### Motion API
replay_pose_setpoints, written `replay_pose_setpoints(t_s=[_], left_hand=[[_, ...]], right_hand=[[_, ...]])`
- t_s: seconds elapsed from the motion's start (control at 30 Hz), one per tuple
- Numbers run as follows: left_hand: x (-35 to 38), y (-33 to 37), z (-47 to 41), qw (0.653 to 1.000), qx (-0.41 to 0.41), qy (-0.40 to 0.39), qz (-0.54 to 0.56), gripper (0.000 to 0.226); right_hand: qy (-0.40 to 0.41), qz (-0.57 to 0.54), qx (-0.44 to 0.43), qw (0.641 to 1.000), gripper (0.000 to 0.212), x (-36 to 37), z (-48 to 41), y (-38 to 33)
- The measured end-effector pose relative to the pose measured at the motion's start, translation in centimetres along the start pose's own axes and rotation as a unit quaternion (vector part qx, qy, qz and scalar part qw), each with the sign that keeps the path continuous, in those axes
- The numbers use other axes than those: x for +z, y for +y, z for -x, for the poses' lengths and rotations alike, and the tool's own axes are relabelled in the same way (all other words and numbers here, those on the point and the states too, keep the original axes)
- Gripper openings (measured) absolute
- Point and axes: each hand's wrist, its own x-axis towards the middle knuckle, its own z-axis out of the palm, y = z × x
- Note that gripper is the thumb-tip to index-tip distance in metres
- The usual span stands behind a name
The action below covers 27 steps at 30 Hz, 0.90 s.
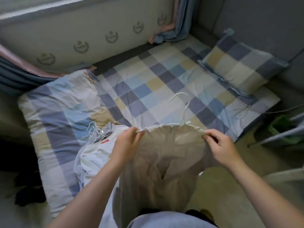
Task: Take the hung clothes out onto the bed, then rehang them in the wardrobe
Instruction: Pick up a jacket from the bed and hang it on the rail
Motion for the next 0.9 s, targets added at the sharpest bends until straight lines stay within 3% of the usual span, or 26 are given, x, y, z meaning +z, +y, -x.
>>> replay_pose_setpoints(t_s=[0.13,0.37,0.53,0.63,0.73,0.9], left_hand=[[4.9,8.4,-0.7,0.993,0.103,-0.065,-0.011,0.017],[17.6,25.9,0.4,0.952,0.269,-0.147,-0.02,0.021],[27.8,38.8,2.4,0.895,0.408,-0.178,-0.02,0.031],[33.1,45.6,4.3,0.864,0.451,-0.224,-0.008,0.018],[37.5,51.4,5.9,0.841,0.476,-0.258,0.006,0.032],[44.5,60.8,7.8,0.795,0.533,-0.286,0.033,0.03]], right_hand=[[0.075,-0.025,0.035,0.996,0.015,-7.9,4.6,3.5],[0.187,-0.022,0.085,0.979,0.015,-23.1,13.2,11.4],[0.265,-0.017,0.129,0.956,0.019,-33.3,19.2,17.0],[0.316,0.002,0.146,0.937,0.018,-38.4,23.0,19.5],[0.352,0.03,0.173,0.919,0.015,-42.9,27.5,21.7],[0.424,0.053,0.256,0.867,0.008,-48.2,35.4,24.5]])
